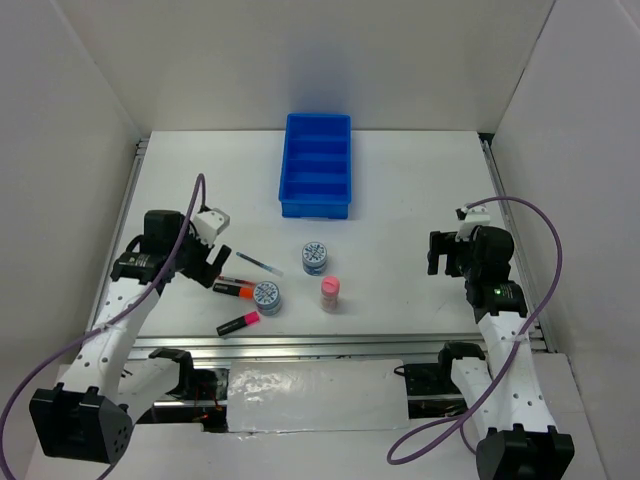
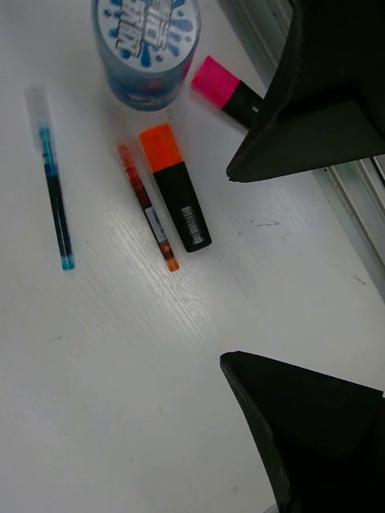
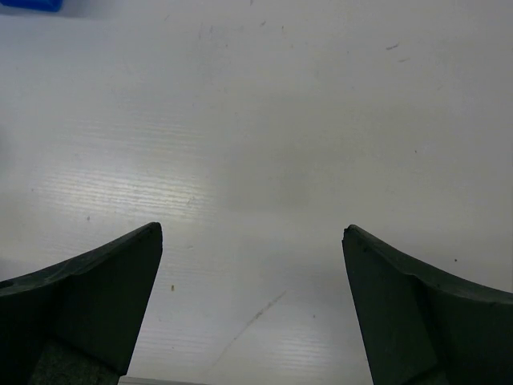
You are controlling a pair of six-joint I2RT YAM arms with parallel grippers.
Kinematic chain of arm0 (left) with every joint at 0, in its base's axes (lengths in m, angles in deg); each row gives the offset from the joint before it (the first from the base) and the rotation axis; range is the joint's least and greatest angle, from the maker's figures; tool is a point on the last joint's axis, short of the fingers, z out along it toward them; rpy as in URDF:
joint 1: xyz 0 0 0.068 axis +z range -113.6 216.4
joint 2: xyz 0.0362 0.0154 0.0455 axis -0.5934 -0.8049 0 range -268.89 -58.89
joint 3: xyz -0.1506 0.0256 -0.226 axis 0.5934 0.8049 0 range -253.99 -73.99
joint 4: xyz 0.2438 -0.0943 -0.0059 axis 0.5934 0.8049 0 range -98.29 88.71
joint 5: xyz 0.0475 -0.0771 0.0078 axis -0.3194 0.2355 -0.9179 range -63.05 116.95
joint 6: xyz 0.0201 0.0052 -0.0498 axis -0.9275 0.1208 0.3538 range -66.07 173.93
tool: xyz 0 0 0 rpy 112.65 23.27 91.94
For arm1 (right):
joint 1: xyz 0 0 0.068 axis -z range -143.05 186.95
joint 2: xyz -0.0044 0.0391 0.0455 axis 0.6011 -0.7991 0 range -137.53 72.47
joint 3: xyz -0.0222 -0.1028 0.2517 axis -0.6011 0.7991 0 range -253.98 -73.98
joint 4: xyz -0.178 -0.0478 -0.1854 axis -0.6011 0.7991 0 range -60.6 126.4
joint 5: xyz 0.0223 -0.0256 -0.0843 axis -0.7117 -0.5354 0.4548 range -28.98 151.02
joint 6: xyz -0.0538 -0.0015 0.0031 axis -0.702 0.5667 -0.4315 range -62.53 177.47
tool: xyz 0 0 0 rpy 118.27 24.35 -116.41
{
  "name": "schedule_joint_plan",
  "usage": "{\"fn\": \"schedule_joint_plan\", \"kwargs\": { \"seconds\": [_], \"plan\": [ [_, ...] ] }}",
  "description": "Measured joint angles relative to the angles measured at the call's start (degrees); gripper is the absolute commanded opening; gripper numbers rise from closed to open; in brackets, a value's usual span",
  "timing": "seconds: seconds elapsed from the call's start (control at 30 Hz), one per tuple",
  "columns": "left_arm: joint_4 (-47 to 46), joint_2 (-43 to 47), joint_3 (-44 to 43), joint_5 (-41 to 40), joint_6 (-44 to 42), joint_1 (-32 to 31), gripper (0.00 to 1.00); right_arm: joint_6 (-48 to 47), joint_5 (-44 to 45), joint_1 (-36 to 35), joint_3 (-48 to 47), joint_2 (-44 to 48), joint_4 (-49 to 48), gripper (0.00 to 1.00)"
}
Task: Sort the stationery into containers
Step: Grab a piece of stationery with the left arm
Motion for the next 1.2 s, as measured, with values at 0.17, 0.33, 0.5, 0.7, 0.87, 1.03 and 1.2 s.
{"fn": "schedule_joint_plan", "kwargs": {
  "seconds": [0.17, 0.33, 0.5, 0.7, 0.87, 1.03, 1.2],
  "plan": [
    [6.5, -1.2, -3.3, 7.6, -9.0, -2.0, 0.97, -0.6, 0.0, 0.1, 0.0, 0.0, 0.1, 1.0],
    [10.7, -0.8, -4.0, 15.0, -17.0, -4.2, 0.97, -1.1, 0.0, 0.5, 0.0, -0.5, 0.3, 1.0],
    [11.7, 1.7, -2.6, 18.2, -21.0, -9.1, 0.97, -1.3, -0.1, 1.1, 0.0, -0.8, 0.6, 1.0],
    [11.9, 0.4, -1.7, 19.1, -22.2, -12.6, 0.99, -1.5, -0.8, 1.1, 0.0, -1.6, 0.7, 1.0],
    [11.6, -2.9, -1.7, 19.2, -22.3, -14.8, 0.99, -1.7, -1.1, 1.1, 0.0, -2.1, 0.7, 1.0],
    [8.1, -3.9, -1.0, 19.3, -22.3, -18.3, 0.99, -1.8, -1.3, 1.1, 0.0, -2.3, 0.7, 1.0],
    [4.3, -7.3, 1.1, 19.8, -22.4, -19.7, 0.99, -2.1, -1.5, 1.5, 0.0, -2.3, 0.7, 1.0]
  ]
}}
